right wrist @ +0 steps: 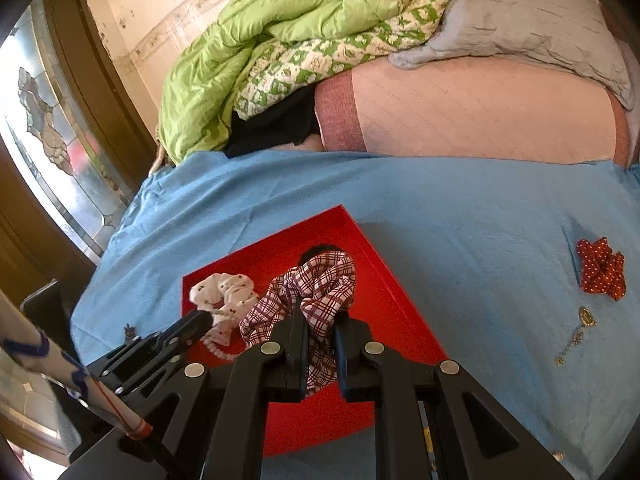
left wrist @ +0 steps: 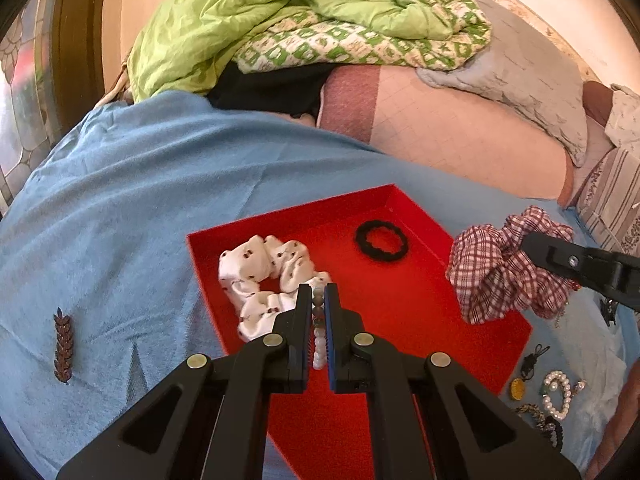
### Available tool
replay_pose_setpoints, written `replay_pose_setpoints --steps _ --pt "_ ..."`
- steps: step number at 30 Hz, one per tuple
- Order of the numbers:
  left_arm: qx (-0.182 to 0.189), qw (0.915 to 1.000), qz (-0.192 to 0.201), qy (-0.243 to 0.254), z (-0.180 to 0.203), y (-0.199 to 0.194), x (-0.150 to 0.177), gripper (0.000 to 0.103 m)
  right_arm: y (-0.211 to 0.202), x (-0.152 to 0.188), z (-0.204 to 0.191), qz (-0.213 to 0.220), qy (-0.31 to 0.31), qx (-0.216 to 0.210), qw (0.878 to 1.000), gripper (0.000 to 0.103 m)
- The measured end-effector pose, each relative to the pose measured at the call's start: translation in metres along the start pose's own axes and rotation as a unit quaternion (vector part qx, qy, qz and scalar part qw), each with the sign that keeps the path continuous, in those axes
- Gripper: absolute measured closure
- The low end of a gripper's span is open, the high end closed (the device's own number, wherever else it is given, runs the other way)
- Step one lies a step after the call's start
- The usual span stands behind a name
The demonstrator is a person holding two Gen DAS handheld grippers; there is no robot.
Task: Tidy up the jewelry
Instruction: 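Lower both items into the red tray and open both tools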
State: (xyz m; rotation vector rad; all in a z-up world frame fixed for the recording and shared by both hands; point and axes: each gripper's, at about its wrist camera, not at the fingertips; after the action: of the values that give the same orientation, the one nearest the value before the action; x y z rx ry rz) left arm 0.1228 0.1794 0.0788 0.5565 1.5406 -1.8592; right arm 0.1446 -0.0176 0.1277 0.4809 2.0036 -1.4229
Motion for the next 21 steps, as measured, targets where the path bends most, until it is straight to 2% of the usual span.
replay_pose_setpoints --steps 13,21 --pt "-0.020 0.9993 -0.029 -0.014 -0.013 0.017 0.000 0.097 0.071 -0.018 0.007 -0.047 0.010 0.017 0.999 0.090" --pt "-0.027 0.9987 -0.037 -0.019 -0.021 0.022 -0.001 0.097 0.102 -0.018 0.007 -0.072 0.023 0.008 0.997 0.090"
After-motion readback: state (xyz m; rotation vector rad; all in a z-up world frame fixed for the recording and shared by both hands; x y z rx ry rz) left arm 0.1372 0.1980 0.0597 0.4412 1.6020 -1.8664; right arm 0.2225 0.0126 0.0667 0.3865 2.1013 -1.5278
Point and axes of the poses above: each gripper's, at about its wrist camera, not at the fingertips, and y roughly the way its jaws point, z to its right, x to its underside, and after that the axes turned 7 degrees about -y, right-handed
